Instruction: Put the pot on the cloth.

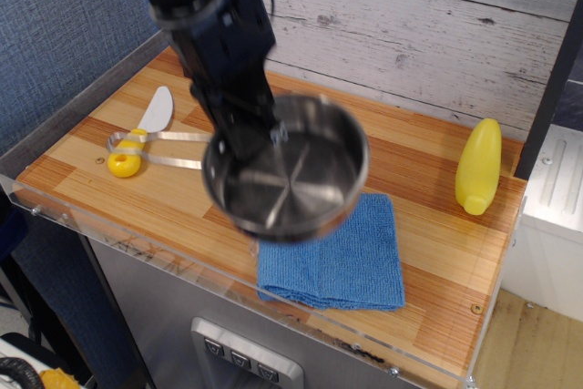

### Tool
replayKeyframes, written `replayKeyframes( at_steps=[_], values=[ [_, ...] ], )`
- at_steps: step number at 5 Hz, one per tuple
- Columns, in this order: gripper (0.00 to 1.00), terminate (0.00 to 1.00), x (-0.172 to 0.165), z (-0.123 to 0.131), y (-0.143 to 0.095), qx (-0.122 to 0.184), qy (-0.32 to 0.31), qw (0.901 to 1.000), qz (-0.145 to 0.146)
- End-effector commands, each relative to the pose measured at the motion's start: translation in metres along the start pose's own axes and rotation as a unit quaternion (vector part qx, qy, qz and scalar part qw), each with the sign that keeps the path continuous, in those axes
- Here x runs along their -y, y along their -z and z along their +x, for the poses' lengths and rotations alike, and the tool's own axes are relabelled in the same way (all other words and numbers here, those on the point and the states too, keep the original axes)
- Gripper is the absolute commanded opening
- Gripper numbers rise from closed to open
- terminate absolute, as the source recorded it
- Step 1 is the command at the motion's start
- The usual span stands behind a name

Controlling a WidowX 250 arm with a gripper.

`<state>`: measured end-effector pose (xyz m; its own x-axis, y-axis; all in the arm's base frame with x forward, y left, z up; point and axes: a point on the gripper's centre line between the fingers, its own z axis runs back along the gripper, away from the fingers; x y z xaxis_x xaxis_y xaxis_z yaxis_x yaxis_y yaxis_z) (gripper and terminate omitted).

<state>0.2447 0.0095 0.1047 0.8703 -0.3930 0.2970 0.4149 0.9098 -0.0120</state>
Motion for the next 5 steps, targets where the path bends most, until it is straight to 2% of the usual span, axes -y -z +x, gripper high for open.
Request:
replayKeyframes(
  at_steps=[1,2,4,5],
  values=[
    [0.00,0.00,0.017,-0.009,0.028,-0.009,0.034,0.9991,0.022],
    [0.00,0.00,0.021,-0.003,0.051,-0.019,0.037,0.9986,0.033],
    [0.00,0.00,0.025,0.019,0.094,-0.042,0.032,0.9982,0.030],
    [0.00,0.00,0.025,0.020,0.103,-0.049,0.032,0.9978,0.030]
  ],
)
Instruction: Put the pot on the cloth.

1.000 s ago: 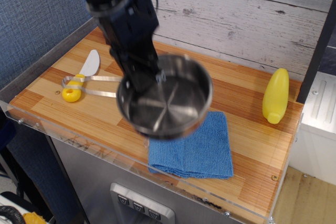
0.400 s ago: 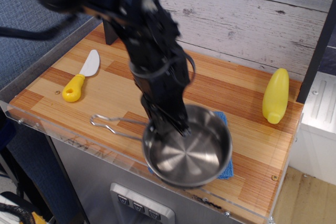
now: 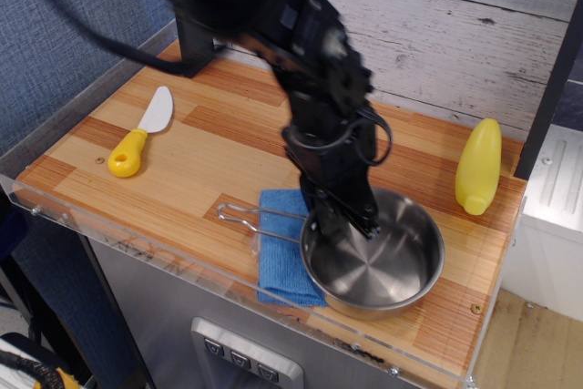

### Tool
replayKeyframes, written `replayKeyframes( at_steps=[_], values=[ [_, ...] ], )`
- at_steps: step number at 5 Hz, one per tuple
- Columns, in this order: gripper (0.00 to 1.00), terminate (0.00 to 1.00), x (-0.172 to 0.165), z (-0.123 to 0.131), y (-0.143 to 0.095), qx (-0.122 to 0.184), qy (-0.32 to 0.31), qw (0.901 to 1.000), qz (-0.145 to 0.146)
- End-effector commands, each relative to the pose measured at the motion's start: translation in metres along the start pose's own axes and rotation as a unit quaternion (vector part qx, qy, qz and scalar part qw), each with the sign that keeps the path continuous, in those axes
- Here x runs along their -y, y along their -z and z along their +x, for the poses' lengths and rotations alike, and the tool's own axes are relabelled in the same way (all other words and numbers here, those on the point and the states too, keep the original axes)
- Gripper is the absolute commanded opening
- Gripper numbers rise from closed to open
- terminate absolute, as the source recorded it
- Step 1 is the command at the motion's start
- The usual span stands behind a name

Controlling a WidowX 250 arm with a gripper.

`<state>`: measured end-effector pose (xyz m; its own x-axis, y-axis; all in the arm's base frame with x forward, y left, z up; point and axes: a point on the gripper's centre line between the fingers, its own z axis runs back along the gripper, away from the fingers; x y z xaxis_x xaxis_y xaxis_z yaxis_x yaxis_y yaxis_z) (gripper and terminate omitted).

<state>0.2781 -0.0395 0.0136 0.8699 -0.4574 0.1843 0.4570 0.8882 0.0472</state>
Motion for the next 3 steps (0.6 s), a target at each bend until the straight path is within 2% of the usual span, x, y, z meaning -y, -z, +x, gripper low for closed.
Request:
replayKeyframes(
  at_steps=[1,2,3],
  values=[
    [0.00,0.00,-0.0069,0.0005,0.0041,0.007,-0.001,0.9999,0.009],
    [0.00,0.00,-0.0100,0.0001,0.0015,0.006,-0.003,0.9999,0.008],
    [1.00,0.00,-0.0098,-0.0004,-0.0019,0.004,-0.002,1.0000,0.006]
  ],
)
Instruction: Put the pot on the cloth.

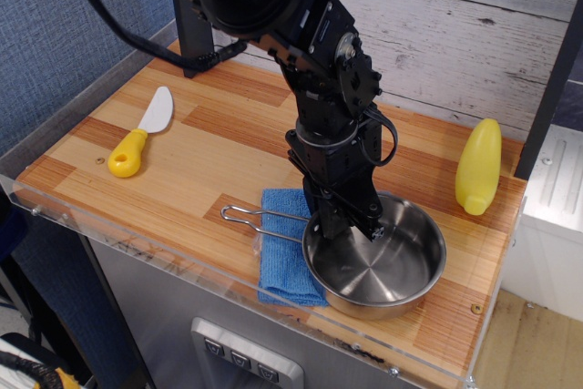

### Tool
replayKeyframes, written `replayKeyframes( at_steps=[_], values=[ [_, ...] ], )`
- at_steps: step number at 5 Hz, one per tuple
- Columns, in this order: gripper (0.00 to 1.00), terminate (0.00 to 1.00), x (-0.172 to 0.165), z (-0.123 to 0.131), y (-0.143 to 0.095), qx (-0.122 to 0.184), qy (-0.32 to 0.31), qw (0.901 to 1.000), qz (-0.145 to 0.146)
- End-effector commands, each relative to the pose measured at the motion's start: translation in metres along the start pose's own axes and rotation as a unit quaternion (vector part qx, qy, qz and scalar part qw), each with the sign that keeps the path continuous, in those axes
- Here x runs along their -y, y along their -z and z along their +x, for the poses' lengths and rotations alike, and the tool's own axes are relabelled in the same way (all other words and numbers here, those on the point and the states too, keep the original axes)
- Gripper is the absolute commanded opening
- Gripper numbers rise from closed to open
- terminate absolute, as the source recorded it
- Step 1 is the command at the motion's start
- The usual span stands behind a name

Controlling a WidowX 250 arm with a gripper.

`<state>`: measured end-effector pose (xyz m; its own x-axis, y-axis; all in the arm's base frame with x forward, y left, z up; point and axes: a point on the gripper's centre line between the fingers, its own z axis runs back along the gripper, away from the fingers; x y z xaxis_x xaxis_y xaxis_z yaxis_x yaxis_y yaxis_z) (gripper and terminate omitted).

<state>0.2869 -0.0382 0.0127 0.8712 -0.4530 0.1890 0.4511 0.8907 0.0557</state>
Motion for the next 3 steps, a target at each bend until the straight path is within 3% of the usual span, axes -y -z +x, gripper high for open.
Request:
replayKeyframes(
  at_steps=[1,3],
  values=[
    [1.00,0.00,-0.007,-0.005,-0.015,0.008,-0.003,0.9999,-0.009],
    [1.00,0.00,-0.012,-0.002,-0.032,0.027,-0.009,0.9995,-0.010]
  ],
)
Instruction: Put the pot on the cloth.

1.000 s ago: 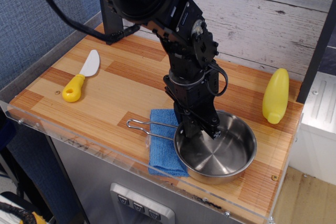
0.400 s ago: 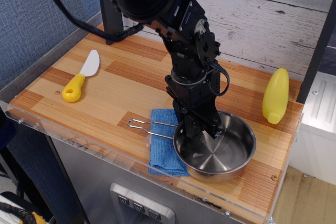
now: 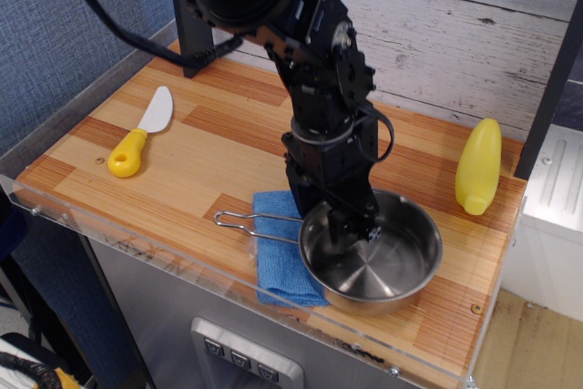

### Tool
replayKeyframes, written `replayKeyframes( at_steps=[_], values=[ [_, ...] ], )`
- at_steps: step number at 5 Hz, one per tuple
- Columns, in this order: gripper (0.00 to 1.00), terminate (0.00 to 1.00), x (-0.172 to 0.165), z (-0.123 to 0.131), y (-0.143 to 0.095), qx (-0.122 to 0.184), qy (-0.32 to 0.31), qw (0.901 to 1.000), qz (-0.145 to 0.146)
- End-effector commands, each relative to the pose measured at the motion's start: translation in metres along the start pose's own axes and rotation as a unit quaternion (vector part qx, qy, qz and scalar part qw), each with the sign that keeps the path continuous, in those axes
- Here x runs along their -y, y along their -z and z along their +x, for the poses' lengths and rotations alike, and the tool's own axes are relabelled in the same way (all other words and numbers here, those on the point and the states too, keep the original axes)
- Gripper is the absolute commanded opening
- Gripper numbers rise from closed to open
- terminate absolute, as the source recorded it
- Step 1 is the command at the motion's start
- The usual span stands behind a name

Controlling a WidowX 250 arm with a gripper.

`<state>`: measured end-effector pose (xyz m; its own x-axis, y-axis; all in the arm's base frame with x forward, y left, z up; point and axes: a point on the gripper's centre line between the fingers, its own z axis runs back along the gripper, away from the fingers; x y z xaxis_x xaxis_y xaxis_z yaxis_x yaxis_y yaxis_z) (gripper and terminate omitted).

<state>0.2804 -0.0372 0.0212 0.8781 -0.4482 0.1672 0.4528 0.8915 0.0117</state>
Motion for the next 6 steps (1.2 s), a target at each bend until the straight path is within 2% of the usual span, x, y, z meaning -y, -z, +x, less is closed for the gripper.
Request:
replayKeyframes(
  at_steps=[1,2,4,5,6],
  values=[
    [1.00,0.00,-0.014,0.005,-0.043,0.059,-0.013,0.9982,0.000],
    [1.00,0.00,-0.018,0.009,-0.069,0.081,-0.024,0.9964,-0.006],
    [1.00,0.00,-0.024,0.011,-0.112,0.122,-0.042,0.9916,0.005],
    [1.00,0.00,-0.025,0.008,-0.123,0.134,-0.043,0.9899,0.018],
    [1.00,0.00,-0.026,0.005,-0.133,0.182,-0.045,0.9809,0.052]
  ],
)
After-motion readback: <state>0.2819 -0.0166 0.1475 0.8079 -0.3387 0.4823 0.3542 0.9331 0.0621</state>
